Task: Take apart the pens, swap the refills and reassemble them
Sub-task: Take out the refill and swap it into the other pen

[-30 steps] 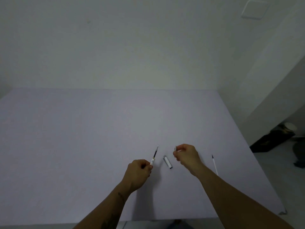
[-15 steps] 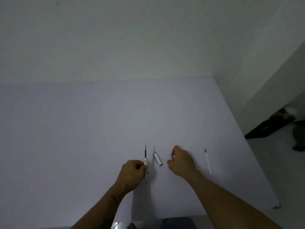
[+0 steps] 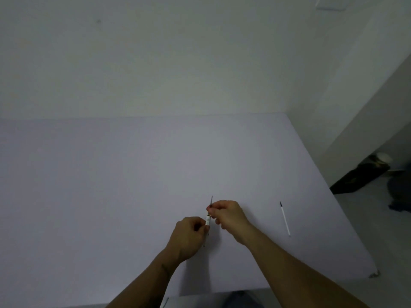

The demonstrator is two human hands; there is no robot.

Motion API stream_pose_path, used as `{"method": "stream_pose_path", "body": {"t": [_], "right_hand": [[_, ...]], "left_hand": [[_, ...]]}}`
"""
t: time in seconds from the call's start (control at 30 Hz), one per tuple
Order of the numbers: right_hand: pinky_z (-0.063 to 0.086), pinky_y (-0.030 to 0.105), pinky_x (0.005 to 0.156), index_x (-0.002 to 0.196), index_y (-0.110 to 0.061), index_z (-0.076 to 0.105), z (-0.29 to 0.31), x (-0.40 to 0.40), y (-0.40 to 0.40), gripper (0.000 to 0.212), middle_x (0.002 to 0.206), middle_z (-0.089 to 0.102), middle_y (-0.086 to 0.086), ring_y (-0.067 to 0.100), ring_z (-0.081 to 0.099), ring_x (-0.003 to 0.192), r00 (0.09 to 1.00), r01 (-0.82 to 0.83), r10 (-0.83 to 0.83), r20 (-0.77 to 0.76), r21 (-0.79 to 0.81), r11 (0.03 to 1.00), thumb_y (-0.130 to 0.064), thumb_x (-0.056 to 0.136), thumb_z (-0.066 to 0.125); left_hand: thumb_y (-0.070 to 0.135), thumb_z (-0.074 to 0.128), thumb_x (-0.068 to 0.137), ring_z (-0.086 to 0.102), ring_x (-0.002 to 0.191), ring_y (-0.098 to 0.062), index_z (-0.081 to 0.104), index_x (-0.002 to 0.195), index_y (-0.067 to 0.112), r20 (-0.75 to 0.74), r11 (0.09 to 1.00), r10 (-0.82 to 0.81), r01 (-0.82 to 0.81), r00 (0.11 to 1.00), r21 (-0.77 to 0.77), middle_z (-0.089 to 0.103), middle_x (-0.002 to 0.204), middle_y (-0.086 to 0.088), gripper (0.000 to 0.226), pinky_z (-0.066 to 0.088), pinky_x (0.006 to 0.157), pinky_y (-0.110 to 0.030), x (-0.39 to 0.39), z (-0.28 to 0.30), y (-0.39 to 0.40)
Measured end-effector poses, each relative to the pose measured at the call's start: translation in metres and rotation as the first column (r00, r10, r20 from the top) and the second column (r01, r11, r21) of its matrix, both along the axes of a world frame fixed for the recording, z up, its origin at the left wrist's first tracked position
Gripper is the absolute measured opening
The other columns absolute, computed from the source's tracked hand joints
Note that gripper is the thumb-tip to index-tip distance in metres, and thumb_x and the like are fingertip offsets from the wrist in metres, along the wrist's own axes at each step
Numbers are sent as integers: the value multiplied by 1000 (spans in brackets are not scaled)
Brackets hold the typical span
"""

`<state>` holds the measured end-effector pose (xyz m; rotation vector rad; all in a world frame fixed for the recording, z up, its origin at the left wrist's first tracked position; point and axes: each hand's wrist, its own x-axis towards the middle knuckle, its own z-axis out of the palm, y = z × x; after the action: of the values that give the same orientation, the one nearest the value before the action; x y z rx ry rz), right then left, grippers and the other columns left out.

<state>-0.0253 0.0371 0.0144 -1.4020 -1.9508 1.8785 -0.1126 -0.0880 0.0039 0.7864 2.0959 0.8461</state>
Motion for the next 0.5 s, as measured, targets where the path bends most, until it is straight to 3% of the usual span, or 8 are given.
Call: {"method": "stream_pose_path", "body": {"t": [0.23, 0.4, 0.5], "right_hand": [[49, 25, 55, 83, -13, 73, 22, 5, 6, 10, 77, 73, 4, 13, 61, 61, 971, 207, -218, -97, -110, 972, -15, 88, 65], [50, 26, 57, 90, -11, 69, 45, 32, 56, 11, 71, 70, 4, 13, 60, 60, 931, 335, -329, -161, 10, 942, -16, 93, 60], [49, 24, 54, 89, -9, 70, 54, 64, 96, 10, 70, 68, 7, 13, 59, 57, 944, 320, -310, -112, 85, 944, -11, 91, 61]], "left_hand": [[27, 60, 91, 64, 62, -9, 70, 74, 25, 21, 998, -8, 7, 1000, 67, 71, 70, 6, 20, 44, 58, -14, 9, 5, 3], [28, 61, 91, 62, 59, -8, 72, 83, 19, 4, 995, -15, 15, 1000, 96, 71, 73, 3, 17, 44, 57, -16, 29, 12, 26], [26, 61, 91, 64, 62, -13, 72, 81, 17, -6, 993, 7, -6, 1000, 120, 71, 73, 0, 16, 49, 60, -22, 40, 24, 51]]}}
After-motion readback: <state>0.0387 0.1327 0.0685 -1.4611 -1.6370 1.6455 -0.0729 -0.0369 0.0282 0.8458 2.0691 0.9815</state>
